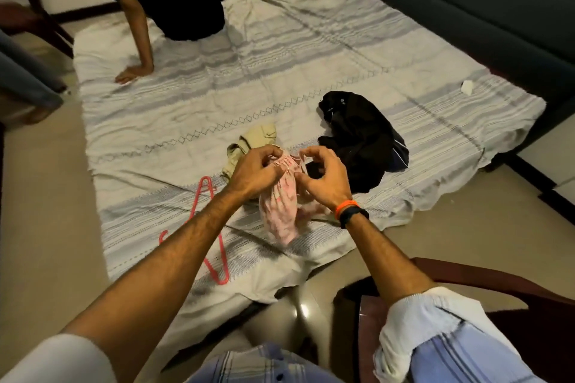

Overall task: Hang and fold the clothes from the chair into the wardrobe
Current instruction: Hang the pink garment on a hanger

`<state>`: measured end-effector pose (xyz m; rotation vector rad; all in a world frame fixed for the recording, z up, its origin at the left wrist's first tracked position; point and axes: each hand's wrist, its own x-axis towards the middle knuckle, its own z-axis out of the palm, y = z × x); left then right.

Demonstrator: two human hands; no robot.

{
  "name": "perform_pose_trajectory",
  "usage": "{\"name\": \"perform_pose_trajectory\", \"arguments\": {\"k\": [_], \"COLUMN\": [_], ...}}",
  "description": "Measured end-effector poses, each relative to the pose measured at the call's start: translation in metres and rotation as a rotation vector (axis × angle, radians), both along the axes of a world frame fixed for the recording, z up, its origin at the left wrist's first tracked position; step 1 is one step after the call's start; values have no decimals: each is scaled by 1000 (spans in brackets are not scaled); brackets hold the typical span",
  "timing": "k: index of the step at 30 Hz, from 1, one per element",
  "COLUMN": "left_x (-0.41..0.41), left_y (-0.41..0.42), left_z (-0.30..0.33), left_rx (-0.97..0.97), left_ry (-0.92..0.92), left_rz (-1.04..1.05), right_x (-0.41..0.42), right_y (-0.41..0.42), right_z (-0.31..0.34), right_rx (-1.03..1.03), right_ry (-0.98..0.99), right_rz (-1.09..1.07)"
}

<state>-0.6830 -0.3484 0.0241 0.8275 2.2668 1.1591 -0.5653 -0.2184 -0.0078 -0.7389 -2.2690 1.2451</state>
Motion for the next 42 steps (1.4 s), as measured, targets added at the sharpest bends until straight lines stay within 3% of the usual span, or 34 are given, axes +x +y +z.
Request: {"name": "perform_pose_trajectory", "arguments": {"k": [4, 9, 14, 21, 26, 30, 36, 39, 42], "left_x": [-15, -43, -61, -72, -63, -48, -22, -12, 1], "left_y": [-6, -15, -22, -6, 13, 26, 46, 60, 71], "left_z": [15, 33, 37, 37, 42, 44, 52, 64, 73], "left_rx": [-128, -237, -192, -182, -57, -1, 80, 63, 87], "left_ry": [216, 478, 515, 580, 505, 479, 329, 212, 218], "left_rz": [-250, -398, -426, -493, -451, -451, -400, -485, -513], "right_x": [-7, -25, -40, -26, -2, 21, 54, 73, 90], "right_y": [-4, -14, -22, -21, -12, -6, 7, 11, 9], "right_z": [15, 20, 31, 35, 41, 37, 47, 57, 68], "right_rx": [171, 183, 195, 189, 34, 56, 188, 191, 181], "right_ry": [2, -133, -252, -107, -164, -242, -128, -45, -8], "right_rz": [166, 218, 170, -41, -2, -53, -316, -382, -426]}}
